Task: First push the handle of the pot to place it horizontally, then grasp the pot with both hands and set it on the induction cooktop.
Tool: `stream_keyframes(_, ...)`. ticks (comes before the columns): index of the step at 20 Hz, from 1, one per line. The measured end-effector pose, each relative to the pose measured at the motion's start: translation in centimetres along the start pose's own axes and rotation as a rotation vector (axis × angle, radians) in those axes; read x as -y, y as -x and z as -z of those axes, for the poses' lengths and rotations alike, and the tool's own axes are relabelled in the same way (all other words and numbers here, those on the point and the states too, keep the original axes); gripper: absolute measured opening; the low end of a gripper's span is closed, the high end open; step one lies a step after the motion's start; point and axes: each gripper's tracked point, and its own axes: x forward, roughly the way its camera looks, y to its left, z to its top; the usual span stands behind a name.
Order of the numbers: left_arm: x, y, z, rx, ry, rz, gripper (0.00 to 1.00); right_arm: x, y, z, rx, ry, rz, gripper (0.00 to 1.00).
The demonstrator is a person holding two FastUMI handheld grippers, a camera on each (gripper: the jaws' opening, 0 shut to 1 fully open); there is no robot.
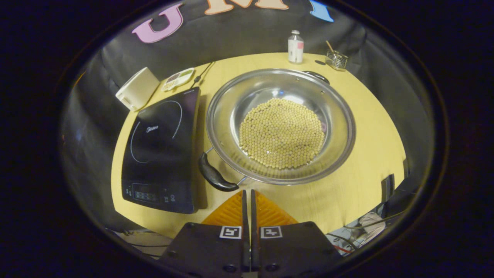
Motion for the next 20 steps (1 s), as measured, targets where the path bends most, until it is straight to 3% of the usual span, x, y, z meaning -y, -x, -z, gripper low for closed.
stream_keyframes(1,-0.5,0.2,0.3,-0.008,0.006,-0.006,0.95,-0.2,-0.4,-0.1,-0.009,0.01,0.014,0.0)
stream_keyframes(8,-3.2,1.1,1.2,-0.018,0.019,-0.046,0.95,-2.4,-1.4,-1.0,-0.014,0.072,0.022,0.03)
stream_keyframes(20,-4.8,2.3,1.3,-0.021,0.017,-0.079,0.95,-6.5,-3.2,-4.2,0.008,0.077,0.016,0.03)
